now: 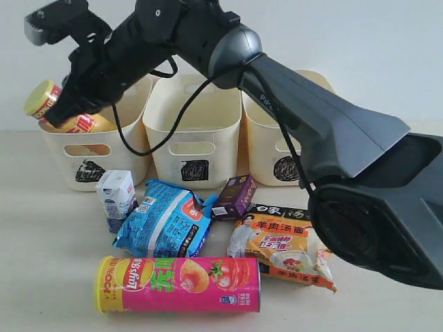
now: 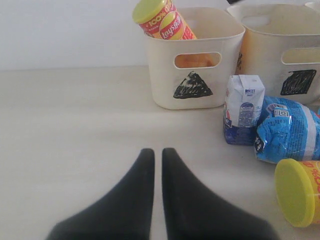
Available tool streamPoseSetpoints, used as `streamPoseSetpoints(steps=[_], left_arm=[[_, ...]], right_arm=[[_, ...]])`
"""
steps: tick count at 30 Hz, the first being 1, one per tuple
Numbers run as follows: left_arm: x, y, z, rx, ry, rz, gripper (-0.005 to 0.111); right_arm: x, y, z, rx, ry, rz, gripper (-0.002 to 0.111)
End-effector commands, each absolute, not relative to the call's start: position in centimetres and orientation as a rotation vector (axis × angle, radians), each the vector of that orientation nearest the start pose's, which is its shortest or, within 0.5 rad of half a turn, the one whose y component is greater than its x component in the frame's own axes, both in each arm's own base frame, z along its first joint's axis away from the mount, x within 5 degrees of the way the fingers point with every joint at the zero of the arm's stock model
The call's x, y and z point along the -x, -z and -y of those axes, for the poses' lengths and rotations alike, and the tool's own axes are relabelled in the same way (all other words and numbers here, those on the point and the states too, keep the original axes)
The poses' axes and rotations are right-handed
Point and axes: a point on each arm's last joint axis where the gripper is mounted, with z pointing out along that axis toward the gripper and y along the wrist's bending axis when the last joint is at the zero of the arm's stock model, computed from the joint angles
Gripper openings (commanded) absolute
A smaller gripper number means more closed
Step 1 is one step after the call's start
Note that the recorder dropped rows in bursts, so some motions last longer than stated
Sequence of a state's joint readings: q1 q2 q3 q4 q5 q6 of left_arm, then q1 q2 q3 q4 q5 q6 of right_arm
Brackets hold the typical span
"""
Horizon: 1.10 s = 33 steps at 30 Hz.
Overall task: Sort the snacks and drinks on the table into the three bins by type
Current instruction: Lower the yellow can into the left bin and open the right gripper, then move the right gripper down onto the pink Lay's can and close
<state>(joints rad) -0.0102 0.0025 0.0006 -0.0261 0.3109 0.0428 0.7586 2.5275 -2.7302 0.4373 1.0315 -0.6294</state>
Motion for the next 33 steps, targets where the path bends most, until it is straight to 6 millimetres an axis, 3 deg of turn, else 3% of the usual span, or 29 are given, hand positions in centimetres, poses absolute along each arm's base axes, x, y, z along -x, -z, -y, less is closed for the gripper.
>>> streamPoseSetpoints(steps=[1, 6, 14, 20, 28, 33], left_arm=[[-5.4, -18.5, 0.1, -0.025, 0.009, -1.794, 0.004], [-5.4, -18.5, 0.1, -0.025, 0.009, -1.794, 0.004], [-5.4, -18.5, 0.1, -0.025, 0.009, -1.794, 0.004], [-5.4, -18.5, 0.1, -0.025, 0.009, -1.794, 0.004], [-5.4, -18.5, 0.1, -0.025, 0.009, -1.794, 0.004], [-5.4, -18.5, 0.1, -0.025, 0.009, -1.794, 0.004]], right_arm=[[-35.7, -30.3, -39.6, 1.541, -0.451, -1.910, 0.000], [-34.0, -31.7, -40.4, 1.508, -0.496, -1.915, 0.000], [-31.3, -30.6, -41.5, 1.598, -0.403, -1.979, 0.000], [-29.3, -29.9, -39.5, 1.732, -0.343, -2.039, 0.000], [-26.4, -28.0, -35.6, 2.044, -0.235, -1.976, 0.000], [-25.5, -28.0, -33.7, 2.104, -0.154, -1.966, 0.000]])
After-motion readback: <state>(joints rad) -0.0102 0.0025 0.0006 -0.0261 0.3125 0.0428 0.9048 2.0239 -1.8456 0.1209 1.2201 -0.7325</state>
